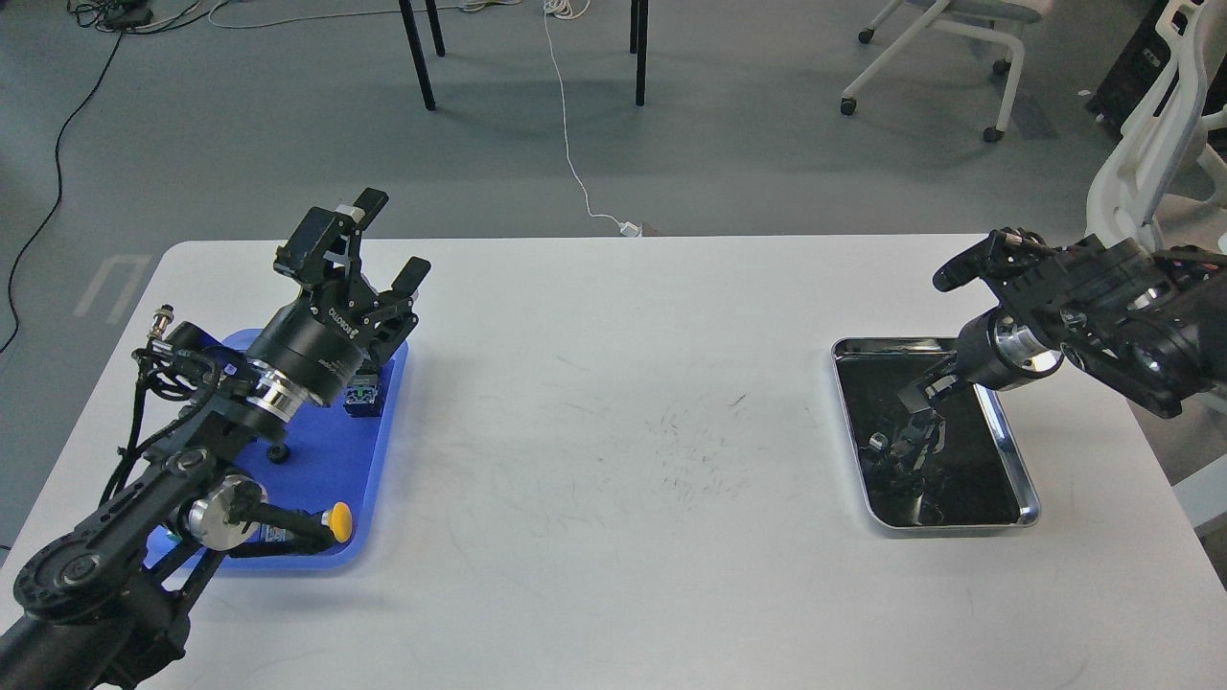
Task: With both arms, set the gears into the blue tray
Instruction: 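Grasp a second small black part in the metal tray with the right gripper, then lift the second part and carry it toward the table center, then lower and release the second part onto the table, then retract the right arm and reach the left gripper toward the part, then grasp the second black part with the left gripper, then carry the part into the blue tray and open the left gripper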
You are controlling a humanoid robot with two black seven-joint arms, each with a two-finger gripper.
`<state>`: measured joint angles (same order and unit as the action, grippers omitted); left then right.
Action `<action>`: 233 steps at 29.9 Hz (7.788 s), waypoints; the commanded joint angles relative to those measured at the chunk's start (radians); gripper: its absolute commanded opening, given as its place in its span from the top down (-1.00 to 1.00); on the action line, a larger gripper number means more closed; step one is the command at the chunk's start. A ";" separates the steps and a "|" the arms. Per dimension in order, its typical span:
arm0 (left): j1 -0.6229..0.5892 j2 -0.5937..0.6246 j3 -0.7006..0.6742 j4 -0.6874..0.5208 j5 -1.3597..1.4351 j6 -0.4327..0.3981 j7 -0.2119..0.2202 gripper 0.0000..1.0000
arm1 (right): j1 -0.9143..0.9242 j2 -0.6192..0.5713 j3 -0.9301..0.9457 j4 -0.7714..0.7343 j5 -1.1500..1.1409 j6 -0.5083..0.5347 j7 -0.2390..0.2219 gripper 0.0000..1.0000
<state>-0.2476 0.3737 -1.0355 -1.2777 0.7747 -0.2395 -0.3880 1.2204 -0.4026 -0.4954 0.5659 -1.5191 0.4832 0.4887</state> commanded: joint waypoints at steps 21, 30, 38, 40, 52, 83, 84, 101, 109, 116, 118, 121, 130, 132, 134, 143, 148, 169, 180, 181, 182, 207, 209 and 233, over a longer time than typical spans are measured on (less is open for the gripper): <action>0.019 0.004 -0.009 -0.006 0.000 -0.006 0.000 -0.96 | -0.022 0.014 0.001 -0.018 0.000 -0.014 0.000 0.34; 0.019 0.004 -0.009 -0.006 0.000 -0.015 0.000 -0.96 | -0.039 0.015 0.003 -0.018 0.003 -0.014 0.000 0.38; 0.019 0.004 -0.009 -0.006 0.000 -0.015 0.000 -0.96 | -0.039 0.016 0.005 -0.017 0.004 -0.014 0.000 0.59; 0.019 0.004 -0.009 -0.006 0.000 -0.015 0.000 -0.96 | -0.036 0.016 0.006 -0.014 0.004 -0.014 0.000 0.60; 0.018 0.002 -0.009 -0.006 0.000 -0.015 0.000 -0.96 | 0.099 -0.044 0.017 0.121 0.014 -0.014 0.000 0.60; 0.083 0.050 -0.101 -0.018 -0.005 -0.046 -0.003 -0.96 | 0.159 0.403 -0.051 0.127 0.178 -0.018 0.000 0.57; 0.083 0.051 -0.101 -0.017 -0.005 -0.046 -0.003 -0.96 | 0.154 0.403 -0.052 0.127 0.178 -0.018 0.000 0.57; 0.091 0.050 -0.098 -0.017 -0.005 -0.047 -0.002 -0.96 | 0.136 0.403 -0.075 0.189 0.178 -0.116 0.000 0.54; 0.091 0.050 -0.098 -0.017 -0.005 -0.047 -0.002 -0.96 | 0.136 0.403 -0.081 0.213 0.178 -0.167 0.000 0.50; 0.093 0.050 -0.098 -0.018 -0.005 -0.047 -0.002 -0.96 | 0.136 0.403 -0.095 0.213 0.178 -0.178 0.000 0.16; 0.093 0.050 -0.098 -0.017 -0.005 -0.047 -0.002 -0.96 | 0.136 0.403 -0.095 0.213 0.178 -0.181 0.000 0.07; 0.096 0.050 -0.098 -0.018 -0.003 -0.046 -0.002 -0.96 | 0.136 0.403 -0.095 0.210 0.180 -0.193 0.000 -0.27; 0.094 0.062 -0.098 -0.017 -0.003 -0.046 -0.014 -0.96 | 0.205 0.403 -0.036 0.223 0.338 -0.192 0.000 -0.93; 0.090 0.086 -0.092 -0.015 -0.002 -0.046 -0.015 -0.96 | 0.208 0.403 0.027 0.253 0.342 -0.190 0.000 -0.93; 0.090 0.086 -0.092 -0.015 -0.002 -0.046 -0.015 -0.96 | 0.208 0.403 0.032 0.256 0.343 -0.192 0.000 -0.93; -0.013 0.169 -0.003 -0.116 0.223 -0.166 -0.101 -0.96 | -0.112 -0.004 0.493 0.384 0.922 -0.195 0.000 -0.93; -0.136 0.168 0.158 -0.189 0.538 -0.172 -0.101 -0.96 | -0.370 -0.088 0.791 0.404 1.103 -0.190 0.000 -0.93; -0.745 -0.271 0.934 0.388 1.407 -0.095 -0.101 -0.66 | -0.886 -0.228 1.238 0.508 1.404 -0.071 0.000 -0.94; -0.730 -0.257 0.960 0.462 1.407 -0.081 -0.101 -0.40 | -0.886 -0.243 1.238 0.522 1.403 -0.071 0.000 -0.94; -0.728 -0.256 0.959 0.462 1.407 -0.080 -0.101 -0.39 | -0.886 -0.243 1.239 0.522 1.403 -0.069 0.000 -0.94; -0.728 -0.256 0.960 0.462 1.407 -0.080 -0.101 -0.39 | -0.886 -0.243 1.239 0.522 1.403 -0.071 0.000 -0.94; -0.722 -0.253 0.968 0.459 1.407 -0.077 -0.101 0.79 | -0.886 -0.243 1.238 0.523 1.401 -0.071 0.000 -0.94; -0.728 -0.239 0.959 0.445 1.407 -0.073 -0.101 0.79 | -0.886 -0.242 1.238 0.523 1.401 -0.071 0.000 -0.94; -0.592 0.677 0.954 -0.097 1.255 -0.069 -0.101 0.74 | -0.881 -0.213 1.232 0.522 1.390 -0.072 0.000 -0.94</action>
<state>-0.8948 1.0188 -0.0690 -1.3802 2.0320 -0.3125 -0.4884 0.3372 -0.6167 0.7376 1.0877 -0.1281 0.4109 0.4887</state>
